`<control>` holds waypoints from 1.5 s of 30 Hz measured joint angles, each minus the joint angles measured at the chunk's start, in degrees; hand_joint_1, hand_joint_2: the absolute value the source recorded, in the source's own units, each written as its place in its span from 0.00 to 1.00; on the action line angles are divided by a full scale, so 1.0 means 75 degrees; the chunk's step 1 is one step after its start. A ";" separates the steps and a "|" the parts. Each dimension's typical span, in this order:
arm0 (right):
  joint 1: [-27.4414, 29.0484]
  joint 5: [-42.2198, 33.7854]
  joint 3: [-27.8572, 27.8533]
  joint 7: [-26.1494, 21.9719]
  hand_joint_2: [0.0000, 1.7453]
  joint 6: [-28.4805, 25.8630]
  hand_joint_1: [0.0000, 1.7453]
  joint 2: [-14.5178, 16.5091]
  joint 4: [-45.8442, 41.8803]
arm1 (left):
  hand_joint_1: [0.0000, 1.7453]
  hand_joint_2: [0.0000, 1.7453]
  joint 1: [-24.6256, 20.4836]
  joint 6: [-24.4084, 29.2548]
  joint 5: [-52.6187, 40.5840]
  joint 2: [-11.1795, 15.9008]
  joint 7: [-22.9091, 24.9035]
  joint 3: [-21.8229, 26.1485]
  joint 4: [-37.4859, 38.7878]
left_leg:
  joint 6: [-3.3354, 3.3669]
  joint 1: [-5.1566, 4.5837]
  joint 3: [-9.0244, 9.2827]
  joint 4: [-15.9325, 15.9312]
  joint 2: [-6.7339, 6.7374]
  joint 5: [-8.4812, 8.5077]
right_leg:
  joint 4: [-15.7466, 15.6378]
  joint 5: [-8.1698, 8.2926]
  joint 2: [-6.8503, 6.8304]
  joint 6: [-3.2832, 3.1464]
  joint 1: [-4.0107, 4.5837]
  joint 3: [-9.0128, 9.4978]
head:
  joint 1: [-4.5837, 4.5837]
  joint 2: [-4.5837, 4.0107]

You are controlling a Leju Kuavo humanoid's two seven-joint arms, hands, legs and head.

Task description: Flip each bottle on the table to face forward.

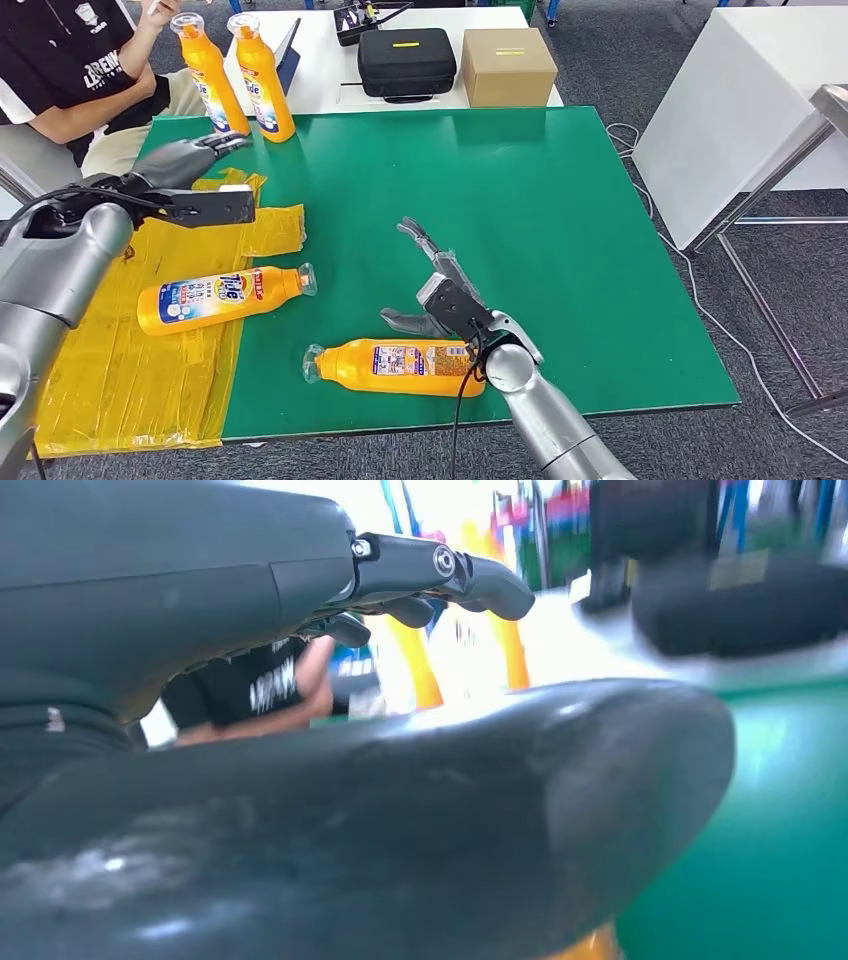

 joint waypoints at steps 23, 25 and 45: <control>0.0734 0.4765 0.1501 0.1704 1.00 0.0020 0.00 -0.1877 -0.3167 | 0.00 1.00 0.5217 0.1813 0.2832 -0.1608 -0.0798 0.1314 -0.3536 | 0.0005 -0.0034 -0.0032 0.0000 0.0003 -0.0006 | -0.0011 0.0001 0.0002 0.0003 -0.0029 -0.0032 | 0.0000 0.0000; 0.0504 0.4342 0.1734 0.1660 1.00 0.0244 0.00 -0.2172 -0.3306 | 0.00 1.00 0.5352 0.1834 0.2971 -0.1812 -0.0830 0.1335 -0.3425 | 0.0007 -0.0036 -0.0032 0.0000 0.0003 -0.0006 | -0.0012 0.0001 0.0002 0.0004 -0.0030 -0.0033 | -0.0001 0.0000; 0.0041 0.2904 0.2601 0.1924 1.00 0.0668 0.00 -0.2876 -0.3270 | 0.00 1.00 0.5753 0.1910 0.3343 -0.2426 -0.0868 0.2054 -0.3374 | 0.0008 -0.0022 -0.0031 0.0000 0.0000 -0.0004 | -0.0009 0.0001 0.0000 0.0004 -0.0020 -0.0031 | -0.0001 0.0001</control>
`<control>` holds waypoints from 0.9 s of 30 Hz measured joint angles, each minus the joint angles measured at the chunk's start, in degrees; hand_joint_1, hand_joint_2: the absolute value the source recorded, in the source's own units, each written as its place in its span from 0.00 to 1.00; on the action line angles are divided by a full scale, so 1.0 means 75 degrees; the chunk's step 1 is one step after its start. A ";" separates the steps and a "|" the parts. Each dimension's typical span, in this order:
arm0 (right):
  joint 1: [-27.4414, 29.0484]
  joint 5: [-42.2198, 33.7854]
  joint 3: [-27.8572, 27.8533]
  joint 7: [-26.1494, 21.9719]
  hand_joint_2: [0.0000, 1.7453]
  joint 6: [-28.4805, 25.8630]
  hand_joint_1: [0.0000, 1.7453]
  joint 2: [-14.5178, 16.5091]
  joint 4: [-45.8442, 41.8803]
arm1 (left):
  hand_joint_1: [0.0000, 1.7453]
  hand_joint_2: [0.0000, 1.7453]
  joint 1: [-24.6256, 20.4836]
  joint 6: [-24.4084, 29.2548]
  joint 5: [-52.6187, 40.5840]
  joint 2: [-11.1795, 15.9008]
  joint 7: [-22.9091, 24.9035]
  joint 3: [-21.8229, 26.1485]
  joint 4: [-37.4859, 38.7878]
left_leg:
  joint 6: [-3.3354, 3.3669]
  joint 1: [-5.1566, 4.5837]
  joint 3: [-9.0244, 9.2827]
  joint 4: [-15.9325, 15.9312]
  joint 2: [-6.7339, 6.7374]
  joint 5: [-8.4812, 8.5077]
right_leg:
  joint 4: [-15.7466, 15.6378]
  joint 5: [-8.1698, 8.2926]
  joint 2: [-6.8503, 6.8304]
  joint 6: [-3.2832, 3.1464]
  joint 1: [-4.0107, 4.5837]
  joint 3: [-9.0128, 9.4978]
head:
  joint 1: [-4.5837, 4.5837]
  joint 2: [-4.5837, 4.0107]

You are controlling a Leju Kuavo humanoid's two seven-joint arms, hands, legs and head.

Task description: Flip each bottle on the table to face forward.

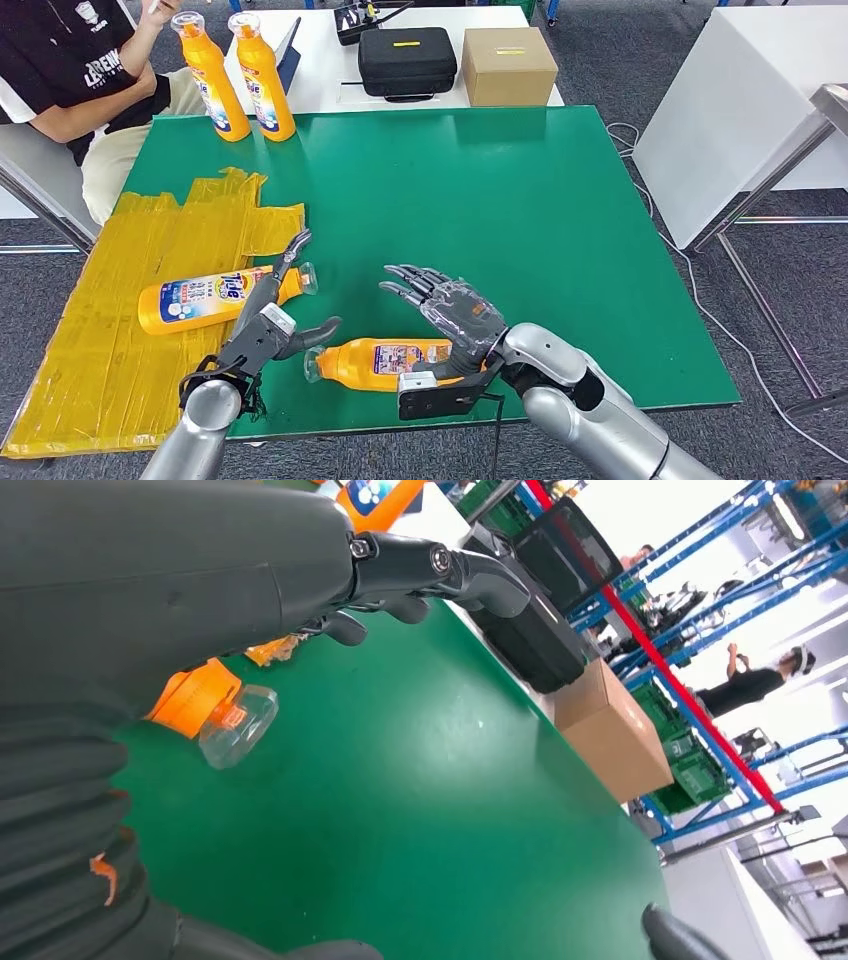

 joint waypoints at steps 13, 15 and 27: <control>0.0801 0.0159 0.0053 0.0279 1.00 -0.0496 0.00 -0.0127 0.0087 | 0.00 1.00 0.0577 -0.0116 0.0949 0.0126 0.0058 0.0978 -0.2699 | -0.0003 0.0000 -0.0004 -0.0001 0.0000 -0.0006 | -0.0002 -0.0004 0.0000 -0.0001 0.0000 -0.0004 | -0.0001 -0.0001; 0.0980 0.0268 0.0053 0.0319 1.00 -0.0568 0.00 -0.0146 0.0091 | 0.00 1.00 0.0841 -0.0018 0.0977 0.0172 0.0039 0.1078 -0.3017 | -0.0004 0.0000 -0.0005 -0.0002 0.0000 -0.0007 | -0.0003 -0.0005 0.0000 -0.0002 0.0000 -0.0007 | -0.0001 -0.0001; 0.1269 0.0529 0.0053 0.0486 1.00 -0.0624 0.00 -0.0153 0.0302 | 0.00 1.00 0.1514 0.0407 0.1175 0.0342 -0.0069 0.1335 -0.3402 | -0.0001 0.0001 -0.0002 -0.0003 -0.0001 -0.0003 | -0.0002 -0.0003 0.0000 -0.0002 -0.0001 -0.0003 | 0.0000 -0.0001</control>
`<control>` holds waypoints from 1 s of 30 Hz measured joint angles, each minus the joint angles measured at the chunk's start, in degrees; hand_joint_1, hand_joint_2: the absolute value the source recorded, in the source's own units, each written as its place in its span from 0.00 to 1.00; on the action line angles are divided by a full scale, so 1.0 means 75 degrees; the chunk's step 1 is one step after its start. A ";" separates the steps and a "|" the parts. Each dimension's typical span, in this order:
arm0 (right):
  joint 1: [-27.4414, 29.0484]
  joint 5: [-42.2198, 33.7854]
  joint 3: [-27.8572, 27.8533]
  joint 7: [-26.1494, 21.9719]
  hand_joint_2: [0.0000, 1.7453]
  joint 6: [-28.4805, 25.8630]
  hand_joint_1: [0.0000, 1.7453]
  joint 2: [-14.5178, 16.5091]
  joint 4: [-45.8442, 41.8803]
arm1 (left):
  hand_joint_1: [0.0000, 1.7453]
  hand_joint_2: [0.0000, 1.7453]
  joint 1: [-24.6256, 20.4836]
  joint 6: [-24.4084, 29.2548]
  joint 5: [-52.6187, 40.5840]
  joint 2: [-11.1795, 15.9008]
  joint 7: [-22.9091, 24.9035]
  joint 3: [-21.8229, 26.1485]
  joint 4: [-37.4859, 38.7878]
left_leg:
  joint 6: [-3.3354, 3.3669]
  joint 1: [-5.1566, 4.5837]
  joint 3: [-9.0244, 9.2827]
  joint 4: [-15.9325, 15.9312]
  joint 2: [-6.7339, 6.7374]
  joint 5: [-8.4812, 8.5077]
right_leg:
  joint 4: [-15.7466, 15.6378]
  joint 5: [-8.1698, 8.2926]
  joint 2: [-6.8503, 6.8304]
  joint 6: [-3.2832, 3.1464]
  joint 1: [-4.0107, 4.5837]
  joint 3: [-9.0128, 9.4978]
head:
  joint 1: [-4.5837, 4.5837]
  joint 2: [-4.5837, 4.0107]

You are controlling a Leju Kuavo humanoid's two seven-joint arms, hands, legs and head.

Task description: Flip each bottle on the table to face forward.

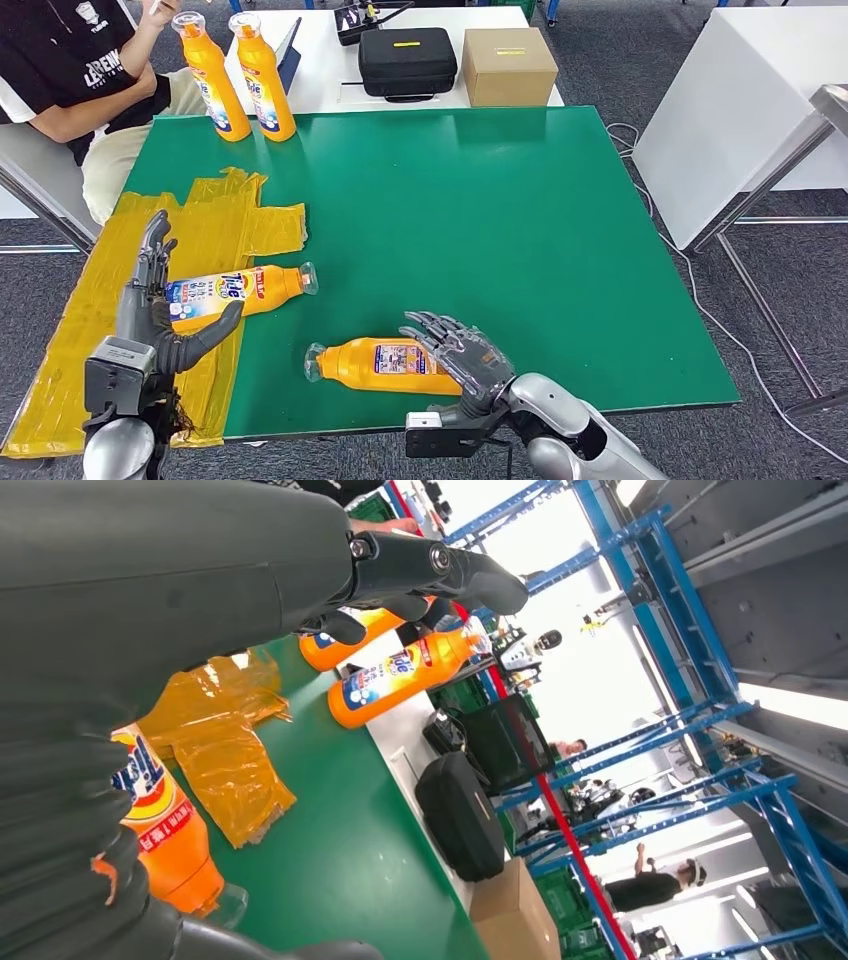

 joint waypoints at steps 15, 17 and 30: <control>0.0040 0.0858 -0.0094 0.0383 1.00 -0.0165 0.00 0.0145 0.0290 | 0.00 1.00 0.0284 0.0327 0.0031 0.0069 0.0045 0.0065 -0.0195 | -0.0001 0.0002 0.0000 0.0000 0.0000 -0.0001 | 0.0000 0.0000 0.0000 0.0000 0.0000 -0.0002 | 0.0000 -0.0001; 0.0067 0.1063 -0.0188 0.0559 1.00 -0.0177 0.00 0.0168 0.0378 | 0.00 1.00 0.0362 0.0375 0.0026 0.0073 0.0049 0.0066 -0.0239 | -0.0001 0.0002 0.0000 0.0000 0.0000 -0.0001 | 0.0000 0.0000 0.0000 0.0000 0.0000 -0.0002 | 0.0000 0.0000; 0.0471 0.1504 -0.0675 0.1025 1.00 -0.0177 0.00 0.0392 0.1058 | 0.00 1.00 0.0564 0.0316 -0.0126 0.0090 0.0109 0.0066 -0.0377 | -0.0002 0.0002 0.0001 0.0000 0.0001 -0.0002 | -0.0002 -0.0001 0.0000 0.0000 0.0000 -0.0004 | -0.0001 0.0000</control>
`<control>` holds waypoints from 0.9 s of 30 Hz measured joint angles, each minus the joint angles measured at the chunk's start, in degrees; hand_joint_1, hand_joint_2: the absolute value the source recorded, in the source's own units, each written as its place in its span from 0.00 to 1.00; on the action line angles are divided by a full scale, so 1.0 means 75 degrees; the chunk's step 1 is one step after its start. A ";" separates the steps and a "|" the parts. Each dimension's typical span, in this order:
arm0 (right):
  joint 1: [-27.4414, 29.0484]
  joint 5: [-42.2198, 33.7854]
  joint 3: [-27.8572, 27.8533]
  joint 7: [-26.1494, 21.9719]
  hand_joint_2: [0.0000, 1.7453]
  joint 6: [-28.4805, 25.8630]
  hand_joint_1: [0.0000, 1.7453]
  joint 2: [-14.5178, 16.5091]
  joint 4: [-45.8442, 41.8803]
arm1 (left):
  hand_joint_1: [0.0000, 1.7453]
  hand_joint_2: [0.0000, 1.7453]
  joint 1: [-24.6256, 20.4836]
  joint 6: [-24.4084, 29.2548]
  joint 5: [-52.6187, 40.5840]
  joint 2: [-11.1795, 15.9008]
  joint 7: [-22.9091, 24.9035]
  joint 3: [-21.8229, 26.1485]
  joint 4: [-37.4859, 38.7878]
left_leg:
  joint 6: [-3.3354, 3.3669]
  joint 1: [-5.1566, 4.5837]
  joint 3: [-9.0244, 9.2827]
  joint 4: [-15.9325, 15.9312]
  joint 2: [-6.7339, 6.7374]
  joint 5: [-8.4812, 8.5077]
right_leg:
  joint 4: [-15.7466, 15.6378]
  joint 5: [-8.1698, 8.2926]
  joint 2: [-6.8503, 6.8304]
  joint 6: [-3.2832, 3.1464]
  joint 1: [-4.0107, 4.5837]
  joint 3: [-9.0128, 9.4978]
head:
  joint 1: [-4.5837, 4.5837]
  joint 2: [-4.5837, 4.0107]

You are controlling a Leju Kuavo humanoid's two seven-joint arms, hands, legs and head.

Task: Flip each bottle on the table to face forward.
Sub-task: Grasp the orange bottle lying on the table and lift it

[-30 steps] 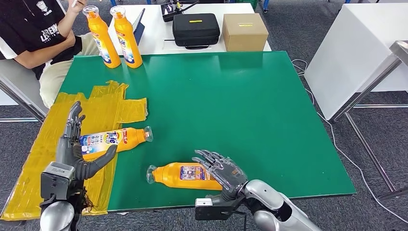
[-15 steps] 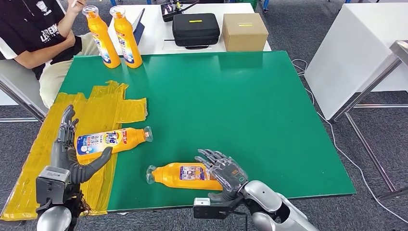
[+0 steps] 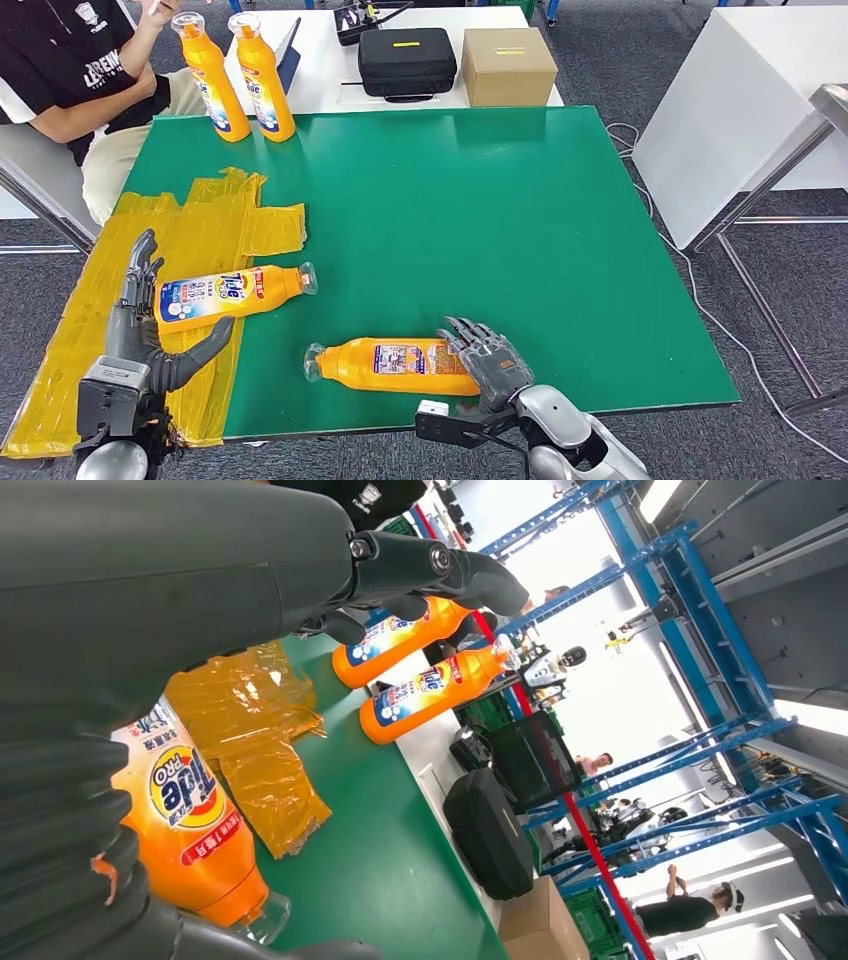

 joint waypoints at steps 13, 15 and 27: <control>0.0055 0.0037 -0.0280 -0.0055 1.00 0.0007 0.00 0.0301 0.0407 | 0.00 1.00 -0.0092 -0.0032 -0.0084 0.0000 0.0023 -0.0034 -0.0003 | -0.0003 0.0005 0.0021 0.0000 0.0014 -0.0002 | -0.0002 0.0000 0.0006 -0.0001 0.0002 0.0006 | 0.0001 -0.0001; 0.0051 0.0038 -0.0285 -0.0104 1.00 0.0007 0.00 0.0335 0.0436 | 0.00 1.00 -0.0098 -0.0034 -0.0085 0.0000 0.0023 -0.0037 -0.0003 | -0.0003 0.0006 0.0026 0.0000 0.0014 -0.0002 | -0.0002 0.0001 0.0006 -0.0002 0.0005 0.0011 | 0.0001 -0.0001; -0.0162 -0.0033 -0.0275 -0.0454 1.00 -0.0412 0.00 0.0660 0.0637 | 0.00 1.00 -0.0131 -0.0004 -0.0087 0.0000 0.0026 -0.0134 0.0013 | -0.0003 0.0007 0.0031 0.0000 0.0009 0.0000 | 0.0000 0.0001 0.0005 -0.0003 0.0009 0.0024 | 0.0001 0.0000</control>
